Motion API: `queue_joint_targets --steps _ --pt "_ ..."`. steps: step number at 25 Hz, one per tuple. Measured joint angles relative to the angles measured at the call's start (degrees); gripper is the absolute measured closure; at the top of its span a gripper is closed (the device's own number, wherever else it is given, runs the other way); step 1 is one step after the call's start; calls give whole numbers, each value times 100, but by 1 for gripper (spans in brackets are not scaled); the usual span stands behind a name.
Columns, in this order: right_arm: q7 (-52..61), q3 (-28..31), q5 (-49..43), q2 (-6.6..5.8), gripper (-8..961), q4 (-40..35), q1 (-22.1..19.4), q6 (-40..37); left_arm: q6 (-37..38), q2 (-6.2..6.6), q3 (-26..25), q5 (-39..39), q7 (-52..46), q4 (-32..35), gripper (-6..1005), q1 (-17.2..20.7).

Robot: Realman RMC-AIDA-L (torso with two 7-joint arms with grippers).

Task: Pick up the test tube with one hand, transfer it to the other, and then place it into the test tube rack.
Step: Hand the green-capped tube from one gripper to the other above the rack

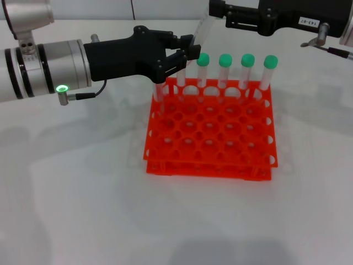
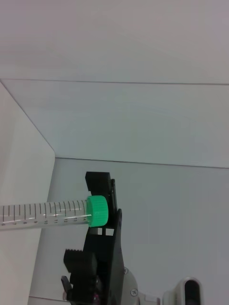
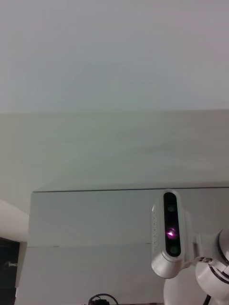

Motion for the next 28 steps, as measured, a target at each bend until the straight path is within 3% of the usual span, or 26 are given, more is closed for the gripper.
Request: queue_joint_targets --steps 5,19,28 --pt "14 0 0 4 126 6 -2 17 0 -1 0 0 -2 -1 799 0" --pt "30 -1 -1 5 628 9 41 53 -1 -9 0 0 2 -23 799 0" --pt "38 -18 -1 0 663 9 82 60 -1 -9 0 -1 13 -25 800 0"
